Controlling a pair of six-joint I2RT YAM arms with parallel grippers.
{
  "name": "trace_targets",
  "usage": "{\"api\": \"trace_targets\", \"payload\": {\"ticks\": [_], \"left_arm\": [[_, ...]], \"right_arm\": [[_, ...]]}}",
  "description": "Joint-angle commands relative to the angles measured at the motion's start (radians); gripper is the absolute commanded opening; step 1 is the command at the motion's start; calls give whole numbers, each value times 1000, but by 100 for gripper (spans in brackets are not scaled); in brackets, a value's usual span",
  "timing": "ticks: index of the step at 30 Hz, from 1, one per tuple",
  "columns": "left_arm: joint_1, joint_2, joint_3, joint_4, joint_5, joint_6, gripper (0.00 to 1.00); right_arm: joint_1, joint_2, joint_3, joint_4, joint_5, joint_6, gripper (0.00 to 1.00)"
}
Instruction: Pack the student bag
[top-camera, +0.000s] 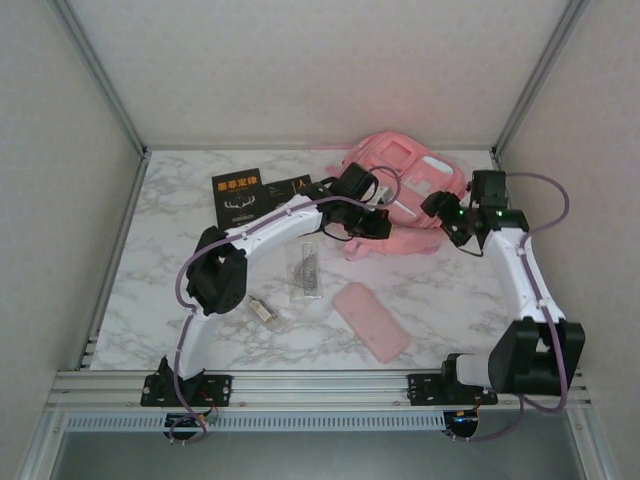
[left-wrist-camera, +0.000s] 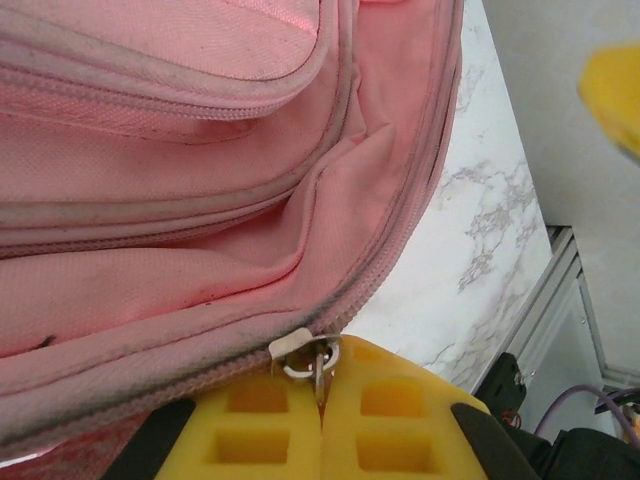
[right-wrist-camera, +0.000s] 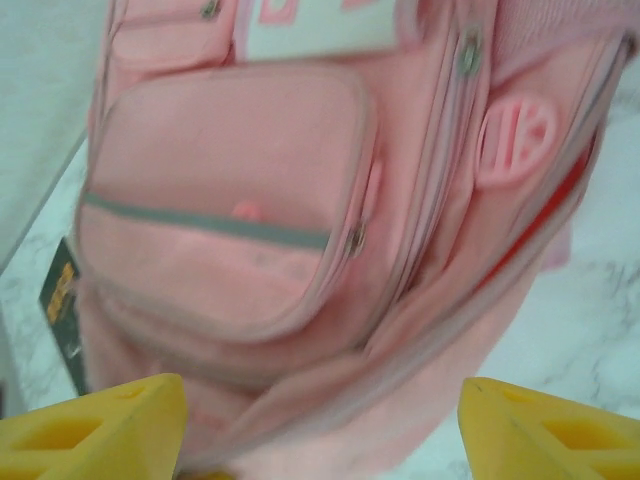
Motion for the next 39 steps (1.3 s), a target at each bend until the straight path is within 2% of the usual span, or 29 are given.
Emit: {"api": "trace_targets", "payload": {"ticks": [1, 5, 7, 11, 14, 15, 18, 21, 22, 26, 32, 39], "left_arm": [[-25, 3, 41, 93, 36, -57, 0], [-41, -15, 6, 106, 28, -62, 0], [-47, -33, -26, 125, 28, -73, 0], [-65, -75, -90, 148, 29, -86, 0], [-79, -103, -137, 158, 33, -91, 0], [-78, -113, -154, 164, 34, -95, 0], [-79, -133, -188, 165, 26, -93, 0], [-70, -141, -202, 151, 16, -83, 0], [-67, -143, -204, 142, 15, -76, 0], [-42, -134, -188, 30, -21, 4, 0], [67, -124, -192, -171, -172, 147, 0], [205, -105, -197, -174, -331, 177, 0]], "right_arm": [[7, -51, -89, -12, -120, 115, 73], [10, -107, -216, 132, -206, 293, 73], [18, -126, -300, 262, -232, 415, 73], [38, -99, -393, 451, -223, 546, 73], [52, -47, -439, 576, -217, 611, 68], [55, -31, -441, 588, -205, 611, 60], [59, -4, -453, 597, -176, 595, 27], [57, -2, -458, 561, -154, 554, 5], [59, -7, -460, 538, -142, 536, 0], [55, -40, -451, 431, -77, 432, 0], [51, -84, -438, 311, -2, 257, 0], [35, -60, -381, 222, 38, 101, 0]]}}
